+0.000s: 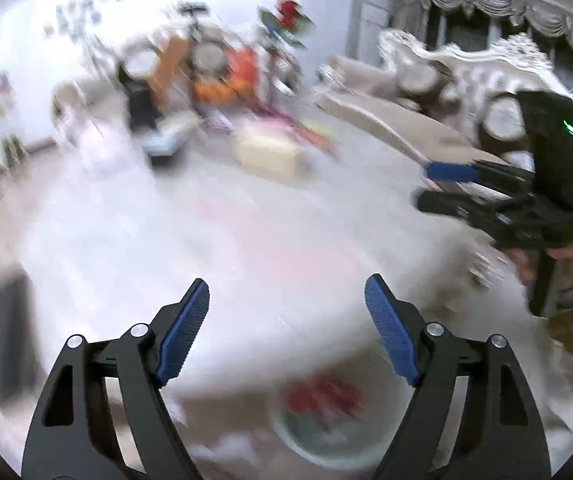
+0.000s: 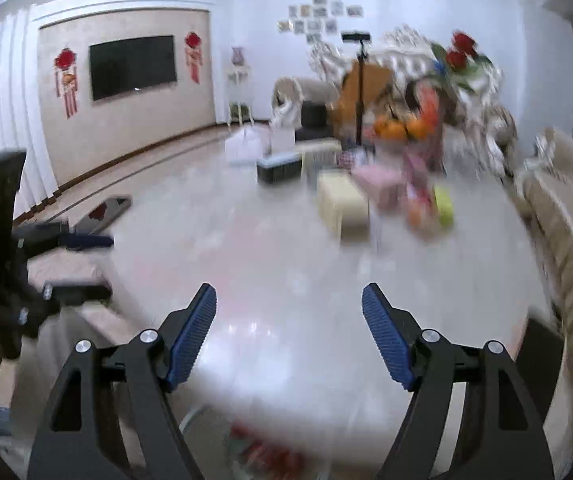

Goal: Collect trash
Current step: 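Grasp the silver box with the left tool while the right tool grasps the cream box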

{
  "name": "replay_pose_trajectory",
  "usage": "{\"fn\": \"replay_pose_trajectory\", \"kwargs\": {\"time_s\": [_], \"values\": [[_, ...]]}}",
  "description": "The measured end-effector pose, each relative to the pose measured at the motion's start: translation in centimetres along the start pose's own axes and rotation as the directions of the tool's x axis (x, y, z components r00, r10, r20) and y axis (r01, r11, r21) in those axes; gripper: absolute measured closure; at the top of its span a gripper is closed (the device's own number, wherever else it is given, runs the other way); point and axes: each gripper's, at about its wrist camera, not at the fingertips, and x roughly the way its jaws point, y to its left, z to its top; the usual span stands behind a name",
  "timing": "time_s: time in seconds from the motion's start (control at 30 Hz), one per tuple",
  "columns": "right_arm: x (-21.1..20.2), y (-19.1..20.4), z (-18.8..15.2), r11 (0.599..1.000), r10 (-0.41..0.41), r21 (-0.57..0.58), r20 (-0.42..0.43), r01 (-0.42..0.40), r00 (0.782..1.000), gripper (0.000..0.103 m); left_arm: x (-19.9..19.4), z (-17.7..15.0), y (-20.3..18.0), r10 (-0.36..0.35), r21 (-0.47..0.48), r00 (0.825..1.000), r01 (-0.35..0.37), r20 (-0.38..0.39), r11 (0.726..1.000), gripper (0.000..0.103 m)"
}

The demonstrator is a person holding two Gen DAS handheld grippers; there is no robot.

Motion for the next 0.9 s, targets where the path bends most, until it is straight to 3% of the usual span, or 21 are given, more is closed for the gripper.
{"fn": "replay_pose_trajectory", "kwargs": {"time_s": [0.07,0.23,0.33,0.43,0.5,0.73,0.9], "values": [[3.1,-1.4,2.6,1.000,0.005,0.006,0.002,-0.005,1.000,0.023,2.1,3.0,2.6,0.051,-0.005,0.999,-0.051,0.016,0.999,0.018],[9.7,-3.9,5.8,0.999,-0.038,0.009,-0.069,0.039,0.997,0.023,10.4,9.3,8.9,0.110,-0.067,0.993,-0.113,-0.049,0.991,0.018],[13.0,-5.1,6.3,0.998,-0.043,0.028,-0.122,0.047,0.992,0.023,14.9,11.5,12.1,0.069,-0.158,0.992,-0.085,-0.102,0.984,0.018],[14.8,-6.0,6.4,0.998,-0.030,0.047,-0.174,0.038,0.984,0.023,18.2,12.7,13.2,0.062,-0.171,0.990,-0.084,-0.129,0.982,0.018],[15.8,-6.3,6.5,0.998,-0.028,0.041,-0.193,0.037,0.981,0.023,20.5,13.4,13.8,0.096,-0.146,0.981,-0.121,-0.172,0.982,0.018],[18.1,-6.2,6.8,0.999,-0.019,0.032,-0.215,0.026,0.976,0.023,24.4,14.3,15.3,0.123,-0.128,0.967,-0.154,-0.221,0.980,0.018],[19.7,-6.2,6.5,0.999,-0.037,0.020,-0.254,0.044,0.967,0.024,27.3,13.8,16.1,0.141,-0.104,0.943,-0.180,-0.302,0.978,0.018]]}}
